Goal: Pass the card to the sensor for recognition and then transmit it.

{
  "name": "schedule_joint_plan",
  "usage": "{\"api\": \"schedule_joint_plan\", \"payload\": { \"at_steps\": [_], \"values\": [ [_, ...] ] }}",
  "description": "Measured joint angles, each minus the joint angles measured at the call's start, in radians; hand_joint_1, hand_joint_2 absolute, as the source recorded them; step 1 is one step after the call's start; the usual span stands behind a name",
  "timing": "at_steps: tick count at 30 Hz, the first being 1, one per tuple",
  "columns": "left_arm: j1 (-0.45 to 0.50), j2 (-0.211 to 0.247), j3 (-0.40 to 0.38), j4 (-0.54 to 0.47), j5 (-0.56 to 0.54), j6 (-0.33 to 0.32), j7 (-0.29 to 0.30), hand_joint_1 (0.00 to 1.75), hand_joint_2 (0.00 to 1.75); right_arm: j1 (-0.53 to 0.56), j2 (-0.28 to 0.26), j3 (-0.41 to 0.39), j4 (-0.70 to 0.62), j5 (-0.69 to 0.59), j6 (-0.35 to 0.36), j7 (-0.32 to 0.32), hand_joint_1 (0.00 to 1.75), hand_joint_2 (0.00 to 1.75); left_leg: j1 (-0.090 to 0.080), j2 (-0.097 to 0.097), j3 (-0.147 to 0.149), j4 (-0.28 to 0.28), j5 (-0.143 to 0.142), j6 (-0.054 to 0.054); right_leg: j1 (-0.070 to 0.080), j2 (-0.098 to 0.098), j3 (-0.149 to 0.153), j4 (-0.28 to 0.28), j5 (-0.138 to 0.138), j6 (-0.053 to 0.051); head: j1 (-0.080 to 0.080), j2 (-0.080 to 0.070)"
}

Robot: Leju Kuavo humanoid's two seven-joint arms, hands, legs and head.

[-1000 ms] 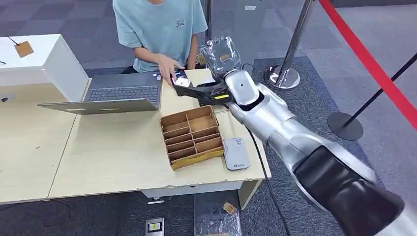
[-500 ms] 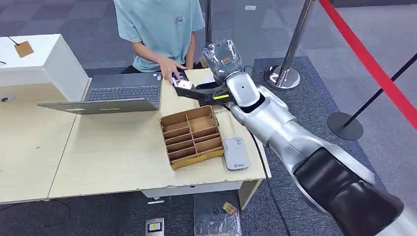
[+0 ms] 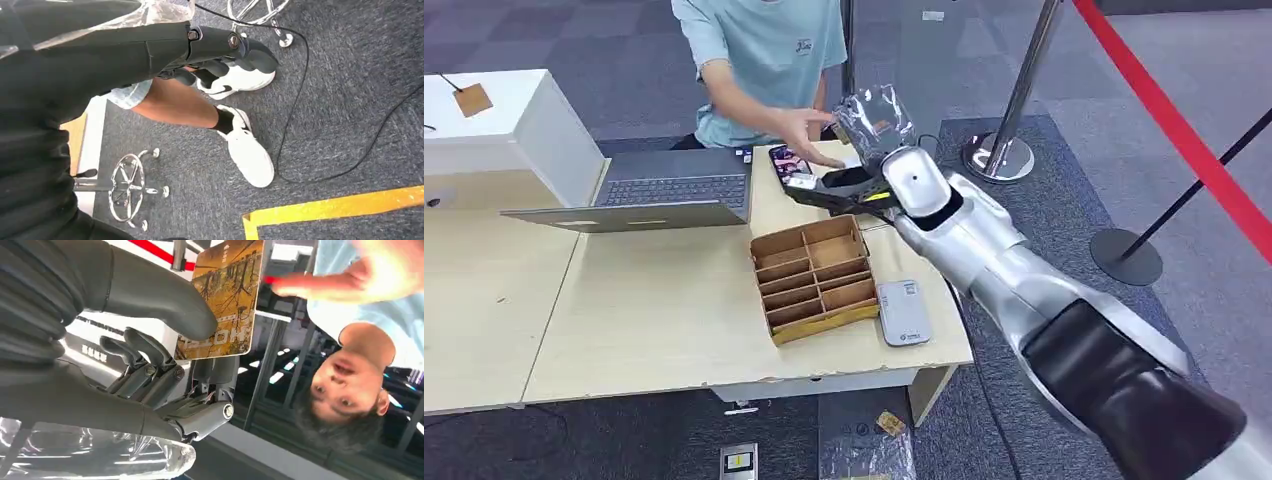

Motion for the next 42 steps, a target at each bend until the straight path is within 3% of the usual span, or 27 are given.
{"api": "schedule_joint_plan", "payload": {
  "at_steps": [7,8,18,32,37,42],
  "values": [
    [0.0,0.0,0.0,0.0,0.0,-0.001,0.001,0.0,1.75,-0.002,0.004,-0.008,-0.003,0.059,0.008,-0.026,1.73,1.75,0.0,0.0,0.0,0.0,0.0,0.0,0.0,0.0,0.0,0.0,0.0,0.0,0.0,0.0],
    [0.0,0.0,0.0,0.0,0.0,-0.001,-0.002,0.0,1.75,-0.001,0.007,-0.007,-0.003,0.068,0.012,-0.028,0.02,1.75,0.0,0.0,0.0,0.0,0.0,0.0,0.0,0.0,0.0,0.0,0.0,0.0,0.0,0.0],
    [-0.001,0.0,0.0,0.0,0.001,-0.002,-0.012,0.0,1.75,0.005,0.028,0.014,0.0,0.101,0.029,-0.031,0.0,1.75,0.0,0.0,0.0,0.0,0.0,0.0,0.0,0.0,0.0,0.0,0.0,0.0,0.0,0.0],
    [-0.001,0.002,0.0,0.0,0.01,-0.01,-0.008,0.0,1.75,0.046,0.017,-0.002,-0.001,0.023,0.04,-0.026,0.0,1.75,0.0,0.0,0.0,0.0,0.0,0.0,0.0,0.0,0.0,0.0,0.0,0.0,0.0,0.0],
    [0.0,0.003,0.0,0.0,0.024,-0.005,-0.011,0.0,1.75,0.096,-0.004,-0.028,-0.014,-0.102,0.117,0.005,0.0,1.75,0.0,0.0,0.0,0.0,0.0,0.0,0.0,0.0,0.0,0.0,0.0,0.0,0.0,0.0],
    [0.0,0.003,0.0,0.0,0.026,0.005,-0.011,0.0,1.75,0.153,-0.035,-0.064,-0.027,-0.226,0.094,0.02,0.0,1.75,0.0,0.0,0.0,0.0,0.0,0.0,0.0,0.0,0.0,-0.001,0.0,0.0,0.0,0.0]
  ]
}}
